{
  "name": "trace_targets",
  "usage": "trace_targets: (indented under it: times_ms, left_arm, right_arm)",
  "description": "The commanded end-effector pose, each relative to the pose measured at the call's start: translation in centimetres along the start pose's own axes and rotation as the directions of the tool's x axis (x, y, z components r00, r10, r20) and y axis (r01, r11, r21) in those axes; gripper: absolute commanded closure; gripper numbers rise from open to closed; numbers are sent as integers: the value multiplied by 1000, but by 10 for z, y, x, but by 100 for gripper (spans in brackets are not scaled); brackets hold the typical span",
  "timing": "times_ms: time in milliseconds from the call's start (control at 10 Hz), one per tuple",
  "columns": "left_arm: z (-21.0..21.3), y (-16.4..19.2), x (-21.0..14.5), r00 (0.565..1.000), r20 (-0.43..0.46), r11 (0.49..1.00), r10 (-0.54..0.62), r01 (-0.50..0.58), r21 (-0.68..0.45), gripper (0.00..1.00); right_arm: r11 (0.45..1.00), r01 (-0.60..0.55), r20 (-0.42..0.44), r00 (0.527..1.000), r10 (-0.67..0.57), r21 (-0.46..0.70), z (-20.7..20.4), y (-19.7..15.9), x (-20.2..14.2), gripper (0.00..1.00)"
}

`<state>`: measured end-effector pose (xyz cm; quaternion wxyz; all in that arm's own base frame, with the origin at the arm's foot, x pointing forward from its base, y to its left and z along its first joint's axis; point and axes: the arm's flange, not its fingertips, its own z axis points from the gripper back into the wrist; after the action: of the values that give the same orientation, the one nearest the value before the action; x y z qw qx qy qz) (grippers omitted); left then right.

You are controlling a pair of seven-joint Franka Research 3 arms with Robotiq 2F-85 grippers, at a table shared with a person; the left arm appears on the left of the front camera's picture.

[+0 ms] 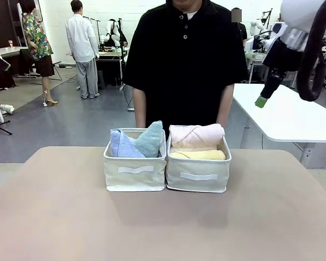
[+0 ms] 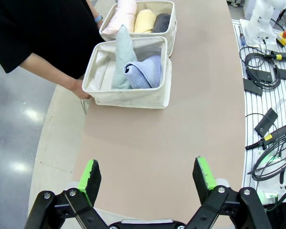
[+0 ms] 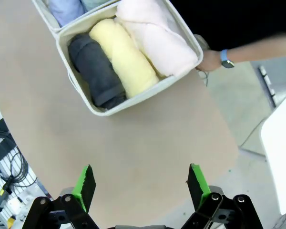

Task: Sort the towels based on their folding style.
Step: Pick up another triangle-folded towel from the table and place it in the left Fabric basket.

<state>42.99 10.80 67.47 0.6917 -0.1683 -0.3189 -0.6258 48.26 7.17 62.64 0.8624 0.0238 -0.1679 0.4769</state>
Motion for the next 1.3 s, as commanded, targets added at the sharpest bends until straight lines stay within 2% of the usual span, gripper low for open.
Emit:
trace_targets:
  times_ms: [0,300,500,700,800,900,1000,1100,1200]
  left_arm:
    - [1,-1,0,1000,11,1000,-6,6,1,0]
    - [1,-1,0,1000,11,1000,-6,6,1,0]
    - [1,-1,0,1000,11,1000,-6,6,1,0]
    - [1,-1,0,1000,11,1000,-6,6,1,0]
    - [1,-1,0,1000,11,1000,-6,6,1,0]
    - [1,-1,0,1000,11,1000,-6,6,1,0]
    - [1,-1,0,1000,11,1000,-6,6,1,0]
    - [1,-1,0,1000,11,1000,-6,6,1,0]
    - [1,-1,0,1000,11,1000,-6,6,1,0]
  right_arm:
    - [1000,13,-2,1000,-13,-9,4,7,-13,0]
    - [1000,9,10,1000,-9,-11,11,4,-10,0]
    - [960,-183,76,982,171,211,59,-23,-63,0]
    - [927,-274,233,948,216,256,109,-53,-130,0]
    - [911,-326,371,902,220,253,140,-67,-166,0]
    - [924,-324,491,850,190,203,161,-82,-194,0]
    - [927,-330,619,770,156,176,174,-98,-222,0]
    - [931,-328,714,690,122,158,174,-113,-248,0]
    - [944,-287,772,633,58,165,161,-130,-272,0]
